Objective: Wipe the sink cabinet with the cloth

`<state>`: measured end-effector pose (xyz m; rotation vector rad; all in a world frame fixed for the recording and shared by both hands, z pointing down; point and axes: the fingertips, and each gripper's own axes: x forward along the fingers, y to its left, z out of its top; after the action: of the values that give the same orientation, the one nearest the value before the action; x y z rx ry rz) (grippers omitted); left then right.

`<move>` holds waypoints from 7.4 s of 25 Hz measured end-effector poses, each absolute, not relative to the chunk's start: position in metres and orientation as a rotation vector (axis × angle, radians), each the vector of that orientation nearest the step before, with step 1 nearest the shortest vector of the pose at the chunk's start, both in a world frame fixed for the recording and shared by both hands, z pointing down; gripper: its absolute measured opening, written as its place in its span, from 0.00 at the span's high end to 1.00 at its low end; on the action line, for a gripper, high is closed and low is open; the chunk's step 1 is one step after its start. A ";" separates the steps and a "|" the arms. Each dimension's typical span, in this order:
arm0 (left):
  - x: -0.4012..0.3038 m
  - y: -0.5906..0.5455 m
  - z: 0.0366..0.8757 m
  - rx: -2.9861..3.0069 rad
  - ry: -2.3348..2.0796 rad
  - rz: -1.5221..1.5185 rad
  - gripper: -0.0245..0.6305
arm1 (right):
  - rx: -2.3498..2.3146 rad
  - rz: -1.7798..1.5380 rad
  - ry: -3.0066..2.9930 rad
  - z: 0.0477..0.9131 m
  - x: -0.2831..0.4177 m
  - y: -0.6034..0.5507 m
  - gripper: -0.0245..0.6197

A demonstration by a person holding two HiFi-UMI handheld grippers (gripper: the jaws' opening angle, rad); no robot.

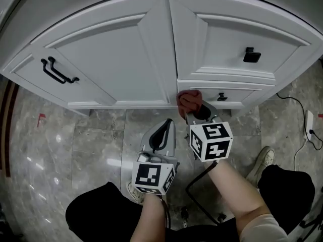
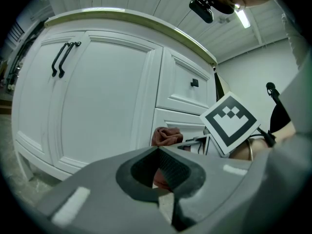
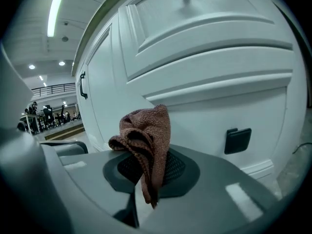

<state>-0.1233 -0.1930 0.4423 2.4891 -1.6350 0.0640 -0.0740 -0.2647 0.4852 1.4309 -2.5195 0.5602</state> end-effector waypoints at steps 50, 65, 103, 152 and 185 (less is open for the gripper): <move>-0.044 -0.197 0.442 2.622 -1.464 0.111 0.96 | 1.795 0.755 -2.300 0.497 0.077 -0.271 0.84; -0.018 -0.205 0.445 2.640 -1.422 0.091 0.96 | 1.921 0.639 -2.185 0.491 0.135 -0.271 0.84; -0.124 -0.200 0.500 2.436 -1.597 0.192 0.96 | 1.408 0.631 -2.500 0.546 -0.086 -0.263 0.84; 0.005 -0.223 0.509 2.544 -1.382 0.199 0.96 | 1.846 0.560 -2.108 0.562 0.155 -0.269 0.84; -0.024 -0.095 0.315 2.735 -1.587 -0.145 0.96 | 1.879 0.151 -2.454 0.358 0.110 -0.108 0.84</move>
<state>-0.0243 -0.0947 0.3149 2.7348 -1.5869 -0.1452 0.1099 -0.1083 0.3583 1.8793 -2.4538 0.1514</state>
